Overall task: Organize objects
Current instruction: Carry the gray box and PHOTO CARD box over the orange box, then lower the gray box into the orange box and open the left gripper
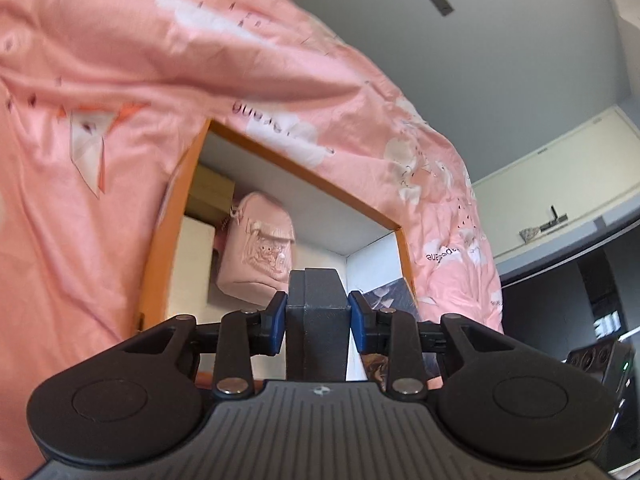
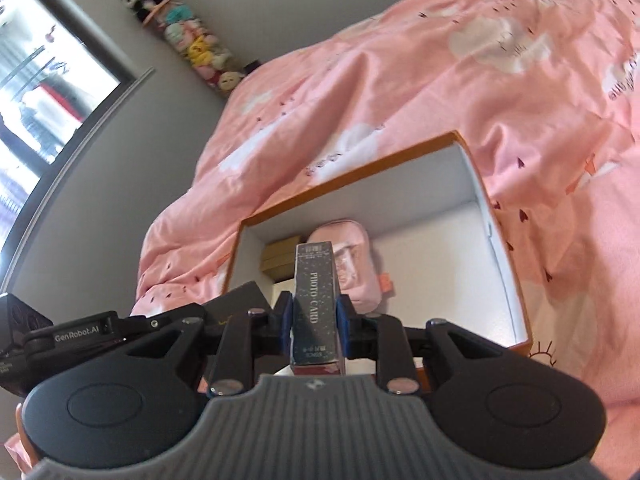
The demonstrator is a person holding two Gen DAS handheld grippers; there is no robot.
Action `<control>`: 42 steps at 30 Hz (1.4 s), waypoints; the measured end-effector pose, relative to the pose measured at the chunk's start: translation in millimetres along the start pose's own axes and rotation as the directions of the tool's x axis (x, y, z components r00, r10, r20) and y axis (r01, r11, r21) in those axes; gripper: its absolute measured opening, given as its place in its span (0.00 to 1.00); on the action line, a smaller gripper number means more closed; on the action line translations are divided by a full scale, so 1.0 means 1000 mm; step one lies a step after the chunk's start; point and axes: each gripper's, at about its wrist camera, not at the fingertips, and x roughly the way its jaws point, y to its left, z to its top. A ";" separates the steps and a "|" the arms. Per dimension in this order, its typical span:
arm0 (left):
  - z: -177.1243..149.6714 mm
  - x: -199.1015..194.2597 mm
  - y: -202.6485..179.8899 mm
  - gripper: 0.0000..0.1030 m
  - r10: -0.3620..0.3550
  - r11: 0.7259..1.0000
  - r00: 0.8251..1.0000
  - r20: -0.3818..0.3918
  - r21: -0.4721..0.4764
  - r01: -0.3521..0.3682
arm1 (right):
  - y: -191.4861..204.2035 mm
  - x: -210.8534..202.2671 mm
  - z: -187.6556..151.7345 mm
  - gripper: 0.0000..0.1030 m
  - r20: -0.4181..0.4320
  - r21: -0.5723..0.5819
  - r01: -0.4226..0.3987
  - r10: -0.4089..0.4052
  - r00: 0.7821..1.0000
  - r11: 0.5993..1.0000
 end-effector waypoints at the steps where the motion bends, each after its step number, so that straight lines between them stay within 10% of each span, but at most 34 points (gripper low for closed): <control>1: 0.001 0.006 0.003 0.35 -0.007 1.000 1.000 -0.004 -0.027 0.007 | -0.005 0.004 0.001 0.24 -0.003 0.014 0.006 -0.006 1.000 1.000; 22: 0.001 0.061 0.043 0.35 0.079 0.911 0.988 -0.135 -0.393 -0.127 | -0.038 0.061 0.012 0.23 -0.081 0.076 0.111 -0.104 0.991 0.991; 42: 0.009 0.085 0.022 0.43 0.193 0.958 0.921 -0.338 -0.140 -0.252 | -0.040 0.072 0.006 0.23 -0.100 0.064 0.157 -0.150 0.984 0.986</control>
